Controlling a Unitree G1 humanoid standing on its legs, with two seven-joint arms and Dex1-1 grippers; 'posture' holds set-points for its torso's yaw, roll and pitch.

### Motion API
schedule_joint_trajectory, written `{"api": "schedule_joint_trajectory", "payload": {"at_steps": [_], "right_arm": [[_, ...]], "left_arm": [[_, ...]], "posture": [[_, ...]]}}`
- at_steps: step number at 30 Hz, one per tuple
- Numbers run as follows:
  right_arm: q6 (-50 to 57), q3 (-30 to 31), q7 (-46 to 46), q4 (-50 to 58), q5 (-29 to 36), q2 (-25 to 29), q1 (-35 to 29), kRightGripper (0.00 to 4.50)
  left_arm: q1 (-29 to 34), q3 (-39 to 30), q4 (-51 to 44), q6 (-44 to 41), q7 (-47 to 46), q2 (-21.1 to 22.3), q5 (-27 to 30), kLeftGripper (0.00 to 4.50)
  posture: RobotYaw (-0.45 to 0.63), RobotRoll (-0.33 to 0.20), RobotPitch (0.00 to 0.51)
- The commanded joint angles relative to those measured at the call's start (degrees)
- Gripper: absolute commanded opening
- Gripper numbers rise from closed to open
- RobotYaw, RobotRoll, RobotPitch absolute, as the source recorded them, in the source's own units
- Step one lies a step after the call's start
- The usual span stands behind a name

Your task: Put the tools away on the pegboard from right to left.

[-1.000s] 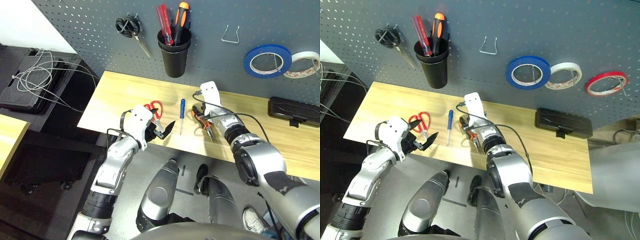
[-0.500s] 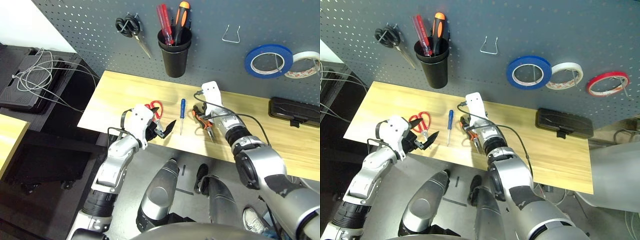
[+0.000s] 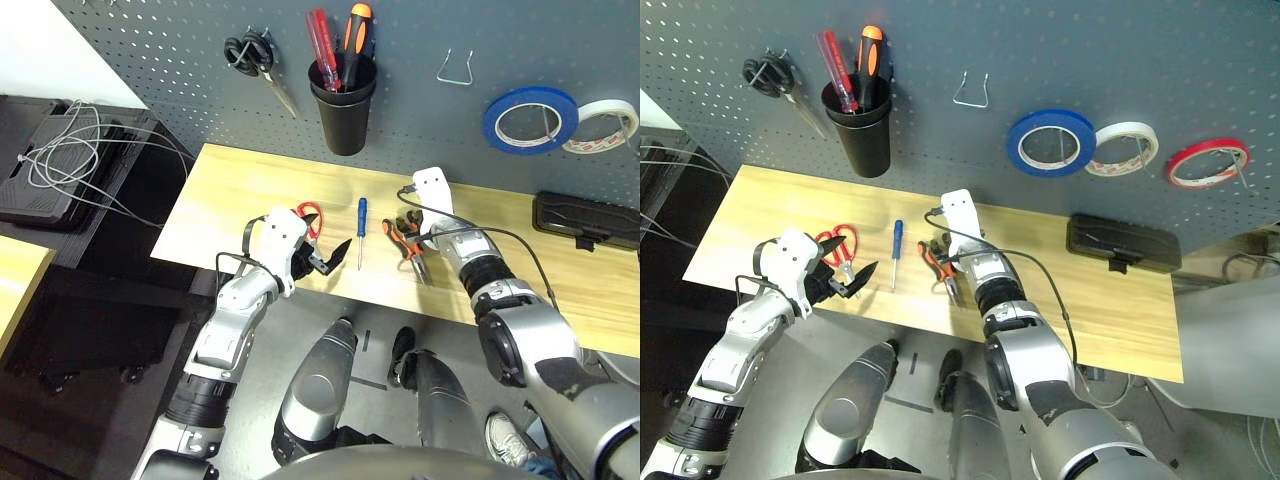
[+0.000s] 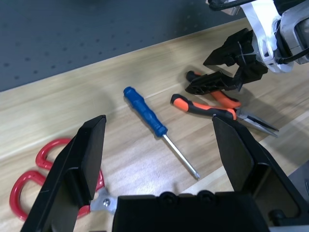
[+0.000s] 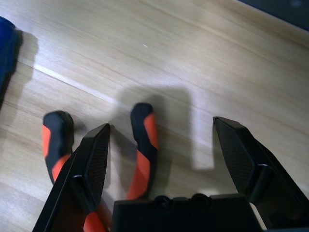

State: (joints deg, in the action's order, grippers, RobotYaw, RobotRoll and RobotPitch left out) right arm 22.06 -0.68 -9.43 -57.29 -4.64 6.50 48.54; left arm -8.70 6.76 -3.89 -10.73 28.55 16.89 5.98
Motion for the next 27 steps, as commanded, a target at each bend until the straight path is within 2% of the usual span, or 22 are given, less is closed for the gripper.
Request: {"api": "schedule_joint_trajectory", "payload": {"at_steps": [1, 5, 7, 18, 22, 27], "right_arm": [[3.5, 0.9, -1.1, -0.2, 0.3, -0.8, -1.9, 4.45], [5.2, 0.9, -1.3, -0.4, 0.5, -1.1, -1.9, 4.45], [5.1, 0.7, -1.0, -0.7, 0.7, -1.2, -1.7, 4.06], [2.6, -0.9, -1.3, -1.1, 2.3, -1.8, -0.2, 0.32], [2.6, -0.7, -3.2, 2.1, 3.0, -1.4, -0.5, 0.26], [4.6, -0.7, -6.8, 12.6, 4.5, 0.0, -2.5, 0.26]], "left_arm": [[0.8, 0.5, 1.8, 0.8, 0.5, 0.3, -0.5, 4.5], [0.6, 0.4, 2.4, 1.2, 0.5, 0.3, -0.6, 4.5], [0.7, 0.3, 2.4, 1.3, 0.4, 0.3, -0.6, 4.5], [1.2, -0.1, 1.0, 4.5, 1.9, -0.5, 1.5, 4.5], [1.0, 0.4, -0.1, 9.6, 4.4, -0.7, 3.0, 4.5], [-0.1, 0.8, -1.6, 11.6, 6.7, -1.2, 5.0, 4.5]], "posture": [[0.35, 0.0, 0.301], [0.35, 0.0, 0.299], [0.35, 0.0, 0.299], [0.35, 0.0, 0.294], [0.34, 0.0, 0.283], [0.32, 0.0, 0.272]]}}
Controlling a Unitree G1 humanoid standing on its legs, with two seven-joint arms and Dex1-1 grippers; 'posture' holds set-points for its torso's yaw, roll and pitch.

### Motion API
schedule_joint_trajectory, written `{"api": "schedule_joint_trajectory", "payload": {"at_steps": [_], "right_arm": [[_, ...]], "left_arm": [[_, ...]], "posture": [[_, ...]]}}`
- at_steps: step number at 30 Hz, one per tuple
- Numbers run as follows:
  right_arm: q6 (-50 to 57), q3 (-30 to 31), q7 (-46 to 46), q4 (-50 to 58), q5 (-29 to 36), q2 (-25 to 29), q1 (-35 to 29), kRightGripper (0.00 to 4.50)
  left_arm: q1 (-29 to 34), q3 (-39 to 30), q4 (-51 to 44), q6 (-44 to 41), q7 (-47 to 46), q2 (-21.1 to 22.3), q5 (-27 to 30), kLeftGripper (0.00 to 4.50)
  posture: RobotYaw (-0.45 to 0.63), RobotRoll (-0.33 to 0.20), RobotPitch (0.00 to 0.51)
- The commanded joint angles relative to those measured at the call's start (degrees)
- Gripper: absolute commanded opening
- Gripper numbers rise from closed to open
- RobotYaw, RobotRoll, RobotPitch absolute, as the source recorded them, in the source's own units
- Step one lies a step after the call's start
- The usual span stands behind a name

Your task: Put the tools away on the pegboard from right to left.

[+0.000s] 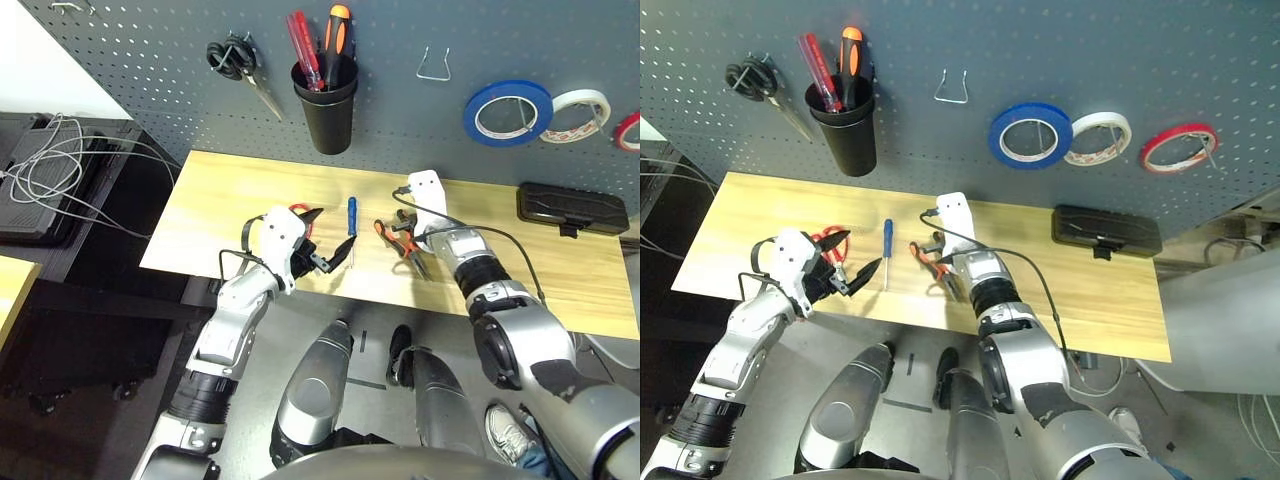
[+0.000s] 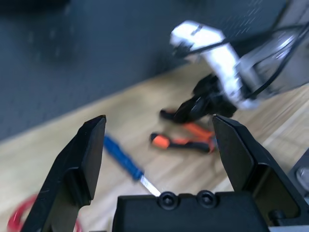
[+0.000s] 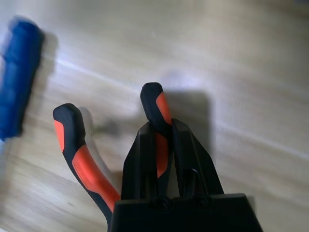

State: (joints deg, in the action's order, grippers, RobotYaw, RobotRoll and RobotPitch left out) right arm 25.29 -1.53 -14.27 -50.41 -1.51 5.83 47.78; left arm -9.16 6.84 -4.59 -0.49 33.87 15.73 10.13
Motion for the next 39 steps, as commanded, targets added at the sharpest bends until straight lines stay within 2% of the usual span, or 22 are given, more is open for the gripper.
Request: {"api": "schedule_joint_trajectory", "payload": {"at_steps": [1, 9, 15, 25, 39], "right_arm": [[1.4, 0.3, -2.8, 9.0, 1.8, 1.1, -2.6, 0.26], [1.1, 1.8, -7.2, 31.9, 2.8, 4.8, -11.1, 0.26], [-0.5, 1.6, -9.0, 42.1, 4.9, 4.8, -12.7, 0.26], [-4.9, 0.1, -7.6, 42.8, 6.9, 3.3, -8.6, 0.26], [-11.4, -1.6, -8.0, 43.3, 12.2, 1.5, -1.5, 0.26]], "left_arm": [[0.1, 0.8, -0.9, 1.8, 1.5, 0.1, 0.6, 4.5], [-2.1, 0.4, 0.0, 3.8, 1.4, -0.1, 0.5, 4.5], [-4.8, 0.2, 0.3, 3.6, 1.4, -0.7, 1.4, 4.5], [-8.3, -0.2, 3.6, 3.6, 1.1, -1.4, 1.7, 4.5], [-8.5, -1.1, 2.5, 3.1, 0.3, -1.2, 1.6, 4.5]], "posture": [[0.31, 0.0, 0.27], [0.27, 0.0, 0.252], [0.23, 0.0, 0.246], [0.21, 0.0, 0.239], [0.23, 0.0, 0.244]]}}
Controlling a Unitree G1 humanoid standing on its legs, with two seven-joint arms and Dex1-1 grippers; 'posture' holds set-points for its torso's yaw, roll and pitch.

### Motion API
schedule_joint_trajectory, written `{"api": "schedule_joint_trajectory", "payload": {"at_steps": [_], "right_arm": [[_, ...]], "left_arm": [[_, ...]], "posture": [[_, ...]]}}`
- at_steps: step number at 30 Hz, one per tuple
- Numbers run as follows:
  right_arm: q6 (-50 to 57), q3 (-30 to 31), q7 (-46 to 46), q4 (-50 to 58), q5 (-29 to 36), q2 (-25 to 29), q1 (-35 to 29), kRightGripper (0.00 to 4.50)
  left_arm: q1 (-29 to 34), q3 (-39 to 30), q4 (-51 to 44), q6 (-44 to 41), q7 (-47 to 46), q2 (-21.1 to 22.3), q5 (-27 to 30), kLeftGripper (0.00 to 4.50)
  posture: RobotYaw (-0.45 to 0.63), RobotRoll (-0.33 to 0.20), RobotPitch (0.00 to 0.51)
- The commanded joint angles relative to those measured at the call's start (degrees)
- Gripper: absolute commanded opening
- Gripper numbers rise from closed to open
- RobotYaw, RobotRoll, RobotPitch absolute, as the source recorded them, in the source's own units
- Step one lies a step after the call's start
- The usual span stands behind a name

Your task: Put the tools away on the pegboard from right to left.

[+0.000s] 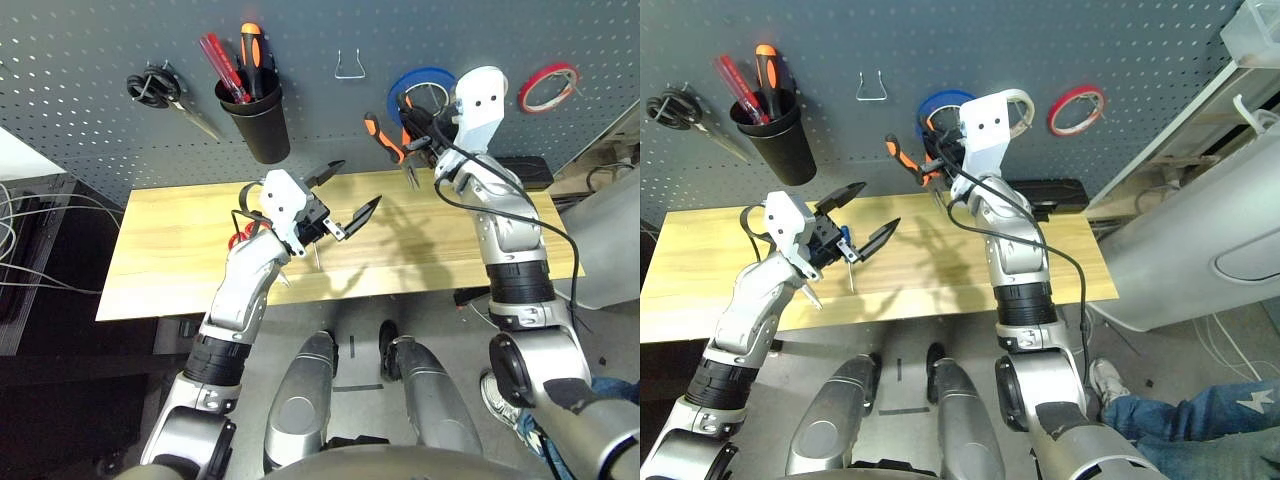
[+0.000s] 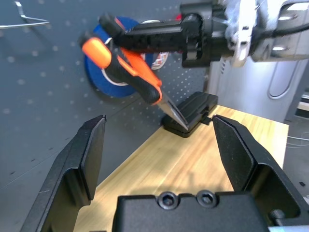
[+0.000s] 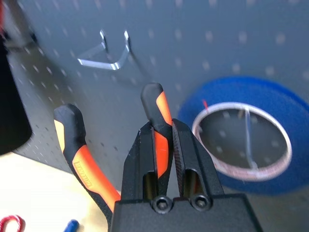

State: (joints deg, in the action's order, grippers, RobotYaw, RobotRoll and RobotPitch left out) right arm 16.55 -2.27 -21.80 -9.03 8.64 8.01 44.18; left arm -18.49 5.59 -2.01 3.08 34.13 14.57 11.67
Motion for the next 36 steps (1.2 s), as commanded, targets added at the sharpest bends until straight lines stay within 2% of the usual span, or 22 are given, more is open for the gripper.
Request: {"api": "schedule_joint_trajectory", "payload": {"at_steps": [1, 7, 13, 17, 36], "right_arm": [[-3.6, -1.0, -0.3, 1.9, 2.5, -1.0, 2.9, 0.26], [-9.4, -2.3, 0.4, -0.9, 4.1, -2.5, 8.1, 0.26], [-18.8, -3.3, 1.6, -9.2, 4.0, -4.2, 15.1, 0.26], [-25.3, -4.0, 2.5, -15.0, 3.8, -5.2, 19.1, 0.26], [-48.9, -5.6, 6.1, -40.6, 1.6, -7.9, 29.3, 0.26]], "left_arm": [[0.6, 0.1, 0.0, -0.5, -0.1, -0.1, 0.0, 4.5], [-1.5, -1.2, 1.4, -0.2, -1.6, -1.1, 0.5, 4.5], [-5.6, -4.5, 2.9, 0.3, -5.1, -4.4, 2.6, 4.5], [-7.2, -5.2, 3.6, 0.7, -5.8, -4.9, 2.5, 4.5], [-5.5, -5.4, 2.8, 1.1, -7.2, -3.9, 1.7, 4.5]], "posture": [[0.23, 0.0, 0.244], [0.22, 0.0, 0.24], [0.23, 0.0, 0.234], [0.24, 0.0, 0.231], [0.28, 0.0, 0.24]]}}
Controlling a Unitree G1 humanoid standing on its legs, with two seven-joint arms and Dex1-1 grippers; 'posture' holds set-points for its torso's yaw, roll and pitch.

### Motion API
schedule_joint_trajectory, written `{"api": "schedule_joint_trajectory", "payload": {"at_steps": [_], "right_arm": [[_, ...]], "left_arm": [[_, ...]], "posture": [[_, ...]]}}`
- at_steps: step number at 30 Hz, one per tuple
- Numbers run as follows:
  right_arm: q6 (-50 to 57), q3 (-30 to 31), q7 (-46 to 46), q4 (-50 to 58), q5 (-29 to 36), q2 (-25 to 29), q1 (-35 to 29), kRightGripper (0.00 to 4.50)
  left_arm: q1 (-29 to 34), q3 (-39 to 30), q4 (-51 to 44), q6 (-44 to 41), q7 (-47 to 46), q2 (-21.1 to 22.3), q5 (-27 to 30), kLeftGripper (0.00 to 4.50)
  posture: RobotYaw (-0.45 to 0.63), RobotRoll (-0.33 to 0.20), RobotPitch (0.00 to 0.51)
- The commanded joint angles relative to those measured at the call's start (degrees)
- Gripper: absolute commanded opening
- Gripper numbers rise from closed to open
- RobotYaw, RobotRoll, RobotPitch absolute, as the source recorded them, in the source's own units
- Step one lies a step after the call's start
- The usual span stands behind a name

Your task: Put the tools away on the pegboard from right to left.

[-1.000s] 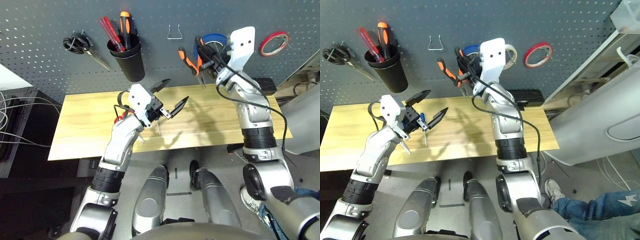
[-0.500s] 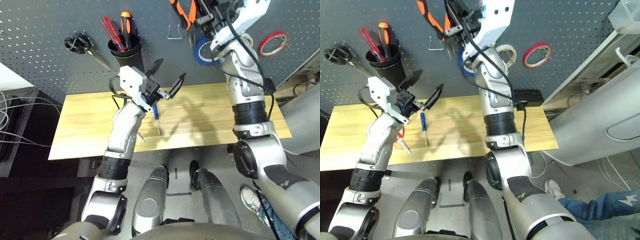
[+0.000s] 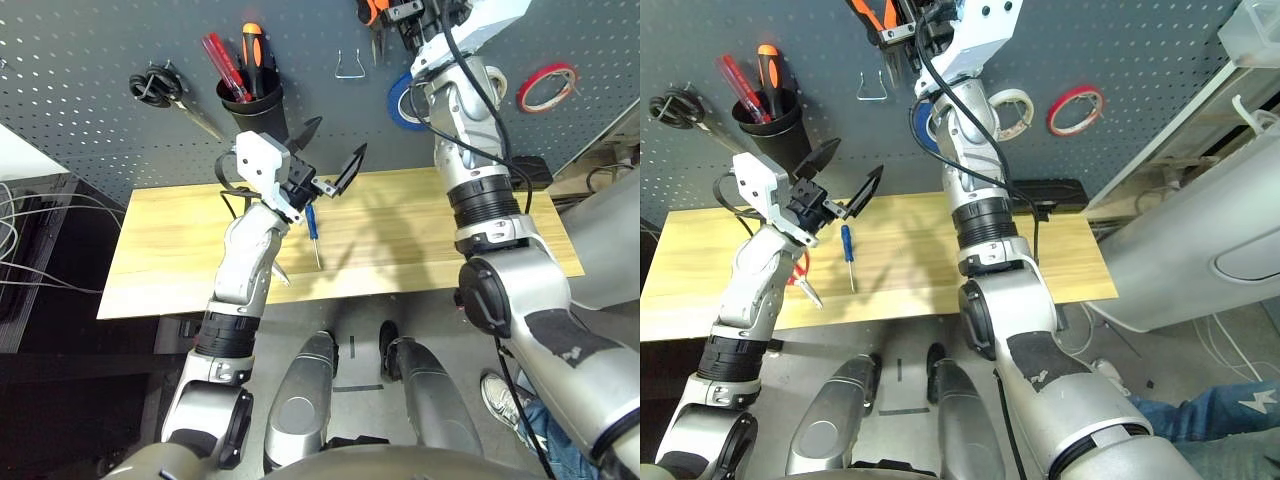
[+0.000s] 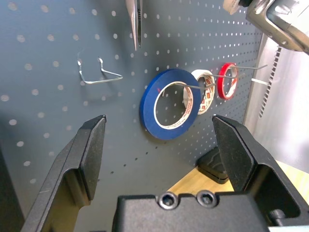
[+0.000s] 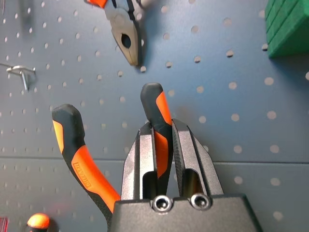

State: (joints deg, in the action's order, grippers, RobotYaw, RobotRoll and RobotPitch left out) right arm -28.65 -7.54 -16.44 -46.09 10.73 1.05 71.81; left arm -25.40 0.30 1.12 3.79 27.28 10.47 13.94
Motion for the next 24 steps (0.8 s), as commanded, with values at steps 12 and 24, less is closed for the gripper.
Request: {"api": "schedule_joint_trajectory", "payload": {"at_steps": [12, 24], "right_arm": [[-11.0, -0.5, 3.9, -15.3, -2.5, -2.8, 5.4, 0.26], [-14.5, -0.2, 6.2, -19.5, -5.1, -2.7, 6.7, 0.26]], "left_arm": [[2.6, -0.2, -1.5, 0.3, -1.5, 0.3, -1.1, 4.5], [3.8, -0.5, -2.2, 0.0, -2.4, 0.5, -1.0, 4.5]], "posture": [[0.31, 0.0, 0.256], [0.31, 0.0, 0.265]]}}
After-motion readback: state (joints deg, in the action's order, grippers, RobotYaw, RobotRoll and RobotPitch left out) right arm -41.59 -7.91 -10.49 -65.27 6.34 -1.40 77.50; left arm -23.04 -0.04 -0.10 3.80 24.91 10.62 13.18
